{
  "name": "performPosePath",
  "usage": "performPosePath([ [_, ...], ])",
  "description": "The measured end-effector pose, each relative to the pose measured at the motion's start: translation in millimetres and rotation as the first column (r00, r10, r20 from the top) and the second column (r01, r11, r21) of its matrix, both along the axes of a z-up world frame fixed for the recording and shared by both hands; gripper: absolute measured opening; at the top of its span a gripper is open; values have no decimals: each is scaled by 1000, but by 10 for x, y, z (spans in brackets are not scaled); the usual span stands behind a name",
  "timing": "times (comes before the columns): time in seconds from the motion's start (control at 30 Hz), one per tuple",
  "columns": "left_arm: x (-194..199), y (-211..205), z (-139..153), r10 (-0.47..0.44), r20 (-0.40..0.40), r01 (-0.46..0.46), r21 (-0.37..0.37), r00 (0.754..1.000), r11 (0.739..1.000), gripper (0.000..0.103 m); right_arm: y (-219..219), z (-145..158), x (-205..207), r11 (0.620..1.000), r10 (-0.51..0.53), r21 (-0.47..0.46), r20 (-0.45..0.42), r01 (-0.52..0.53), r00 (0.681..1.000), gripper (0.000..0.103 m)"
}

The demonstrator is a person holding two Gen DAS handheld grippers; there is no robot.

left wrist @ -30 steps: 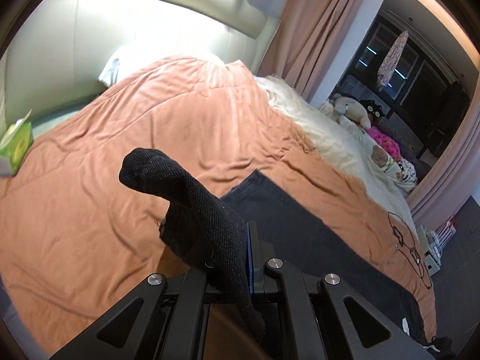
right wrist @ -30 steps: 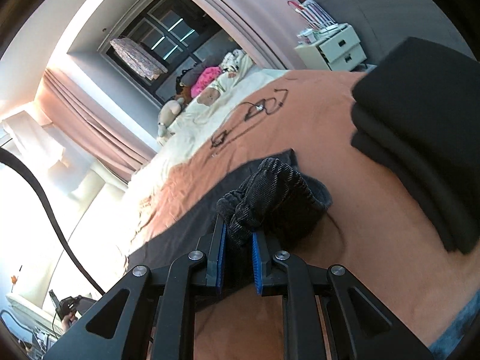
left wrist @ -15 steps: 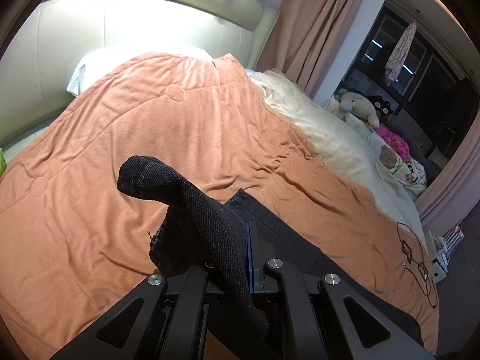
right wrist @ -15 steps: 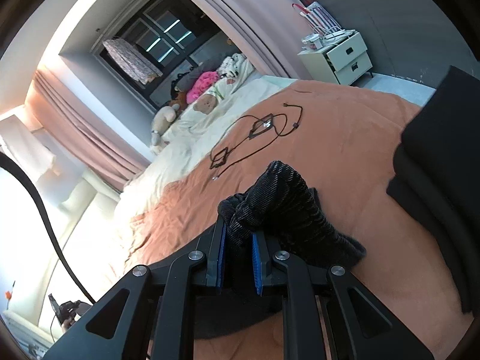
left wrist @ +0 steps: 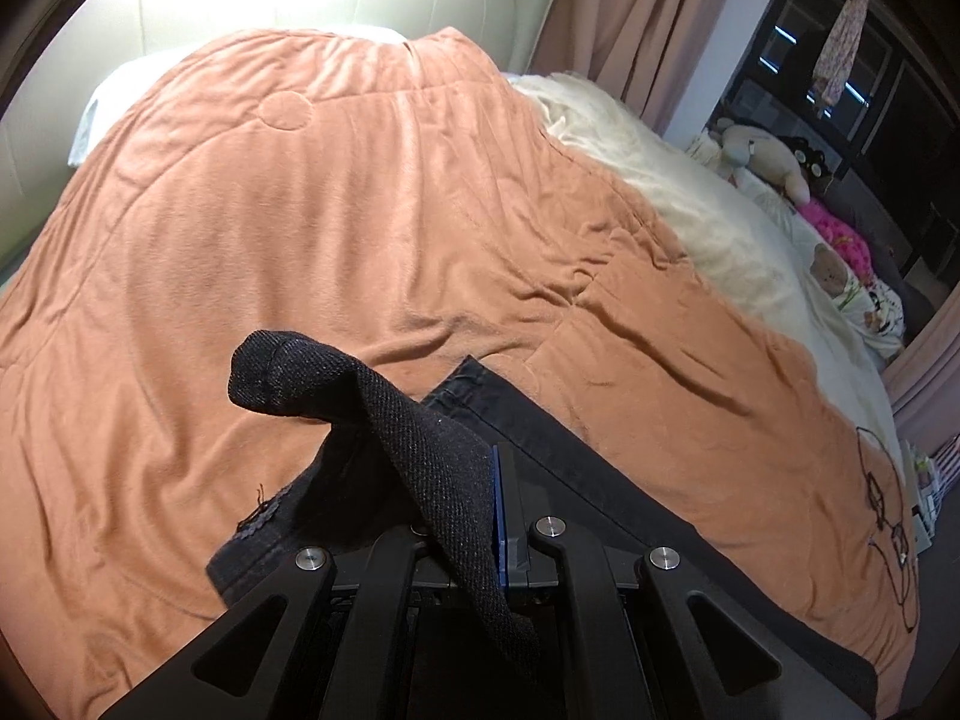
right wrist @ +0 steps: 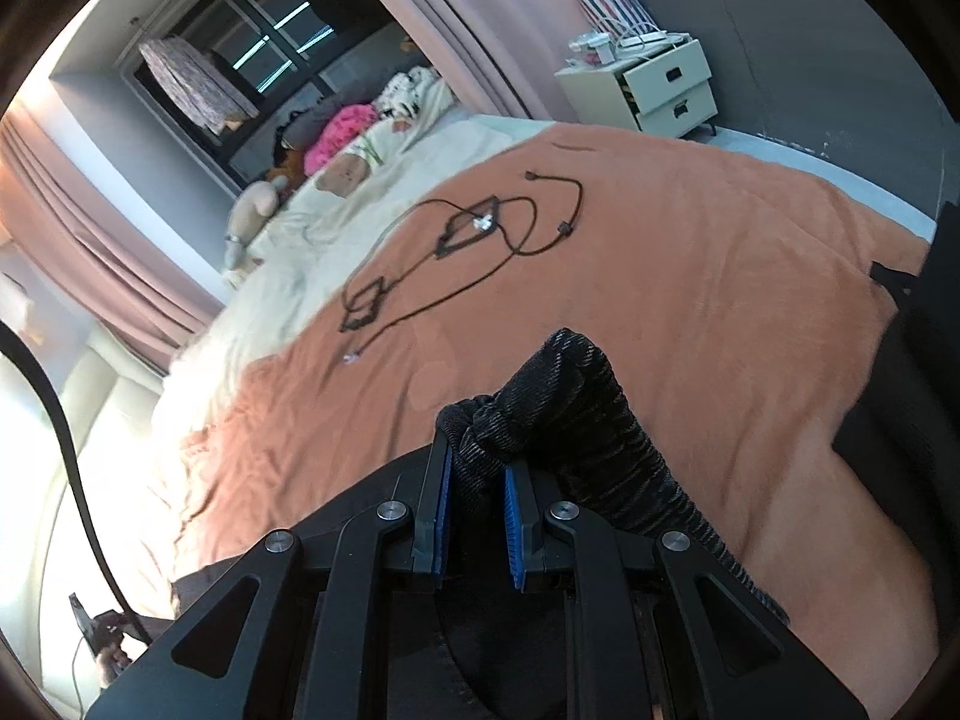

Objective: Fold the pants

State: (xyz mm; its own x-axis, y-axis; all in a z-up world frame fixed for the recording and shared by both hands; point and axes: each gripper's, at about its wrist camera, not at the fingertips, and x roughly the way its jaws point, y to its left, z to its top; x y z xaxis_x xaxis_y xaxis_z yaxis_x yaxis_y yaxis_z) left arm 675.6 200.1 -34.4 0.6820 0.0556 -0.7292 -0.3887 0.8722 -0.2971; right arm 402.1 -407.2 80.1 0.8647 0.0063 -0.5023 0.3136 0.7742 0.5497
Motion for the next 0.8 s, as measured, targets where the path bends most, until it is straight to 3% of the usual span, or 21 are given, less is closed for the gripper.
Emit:
performPosePath([
  [0.23, 486, -117, -319, -6, -82, 8, 18, 997, 1000, 4, 13, -72, 408, 1000, -27, -7, -70, 27, 997, 12],
  [0.5, 799, -192, -582, -10, -122, 12, 14, 992, 1000, 4, 56, -96, 647, 998, -46, -38, -112, 42, 993, 12],
  [0.6, 916, -220, -672, -22, -167, 26, 24, 986, 999, 14, 102, -102, 723, 996, -57, -75, -130, 47, 990, 14],
  [0.67, 903, -230, -669, -6, -186, 21, 77, 983, 997, 59, 156, -82, 758, 996, -40, -89, -133, 28, 990, 31],
  [0.7, 887, -223, -647, -10, -168, 24, 81, 986, 996, 70, 176, -75, 752, 996, -26, -87, -121, 15, 992, 42],
  [0.73, 810, -202, -596, -20, -122, 29, 79, 992, 996, 84, 210, -47, 708, 995, -15, -99, -97, 6, 995, 74],
  [0.77, 772, -178, -561, -23, -98, 31, 76, 995, 997, 87, 237, -9, 655, 992, -32, -125, -75, 22, 997, 91],
  [0.8, 711, -134, -502, -32, -66, 36, 69, 997, 997, 87, 261, 39, 575, 987, -52, -157, -39, 46, 998, 93],
])
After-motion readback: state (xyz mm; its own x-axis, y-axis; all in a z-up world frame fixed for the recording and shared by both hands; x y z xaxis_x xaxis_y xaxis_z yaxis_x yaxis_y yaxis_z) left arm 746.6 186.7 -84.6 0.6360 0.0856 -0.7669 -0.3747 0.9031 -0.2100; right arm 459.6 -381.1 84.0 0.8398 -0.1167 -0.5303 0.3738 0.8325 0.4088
